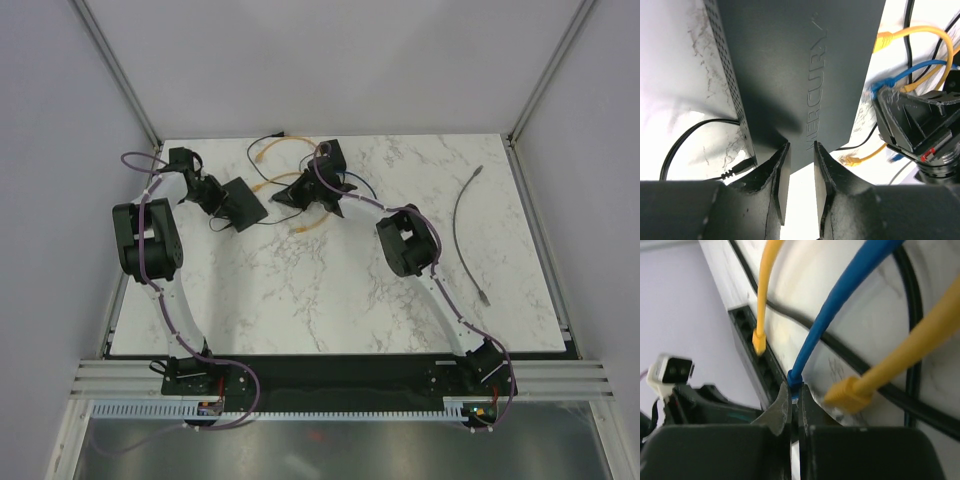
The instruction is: Pull the plug from the switch port
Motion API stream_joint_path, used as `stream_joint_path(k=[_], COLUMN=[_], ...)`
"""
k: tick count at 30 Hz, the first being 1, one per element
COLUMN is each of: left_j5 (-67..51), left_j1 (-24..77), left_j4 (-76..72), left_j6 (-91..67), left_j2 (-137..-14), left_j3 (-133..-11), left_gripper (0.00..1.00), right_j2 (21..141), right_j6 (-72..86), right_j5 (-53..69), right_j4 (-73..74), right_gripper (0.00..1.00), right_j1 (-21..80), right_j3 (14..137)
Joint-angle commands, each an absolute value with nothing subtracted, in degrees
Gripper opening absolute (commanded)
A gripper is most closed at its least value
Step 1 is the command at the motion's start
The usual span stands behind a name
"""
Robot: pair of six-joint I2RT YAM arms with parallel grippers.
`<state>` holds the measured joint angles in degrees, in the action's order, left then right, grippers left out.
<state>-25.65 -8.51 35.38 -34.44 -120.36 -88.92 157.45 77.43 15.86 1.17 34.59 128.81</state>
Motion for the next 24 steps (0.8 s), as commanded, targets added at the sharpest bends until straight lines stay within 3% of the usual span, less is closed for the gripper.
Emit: stream_joint_path(k=[1, 5, 9, 13, 17, 24], left_j5=[-23.1, -22.9, -24.8, -25.0, -25.1, -25.1], left_j1=[-8.1, -8.1, -8.0, -8.0, -8.0, -8.0], left_j4=[35.9, 35.5, 35.0, 34.8, 34.8, 34.1], left_j6=[-27.5, -26.9, -27.5, -27.6, -27.2, -27.2], left_j2=[-117.0, -114.4, -113.6, -112.1, -110.5, -108.8], left_j3=[-87.2, -85.4, -84.9, -84.4, -83.2, -81.4], left_gripper=[0.34, 0.34, 0.34, 0.34, 0.34, 0.34], right_j2=[149.4, 144.3, 140.0, 138.2, 129.5, 114.2], right_j6=[74.8, 77.0, 97.9, 116.5, 113.1, 95.7], right_j5=[30.2, 43.6, 50.3, 49.8, 50.2, 54.0], right_j4=[-7.4, -18.9, -52.7, -73.1, -74.2, -55.9], right_gripper=[0.00, 0.00, 0.00, 0.00, 0.00, 0.00], right_j1=[33.5, 33.0, 31.9, 30.2, 27.3, 19.7], right_j3=[124.7, 120.3, 113.9, 112.9, 104.3, 90.5])
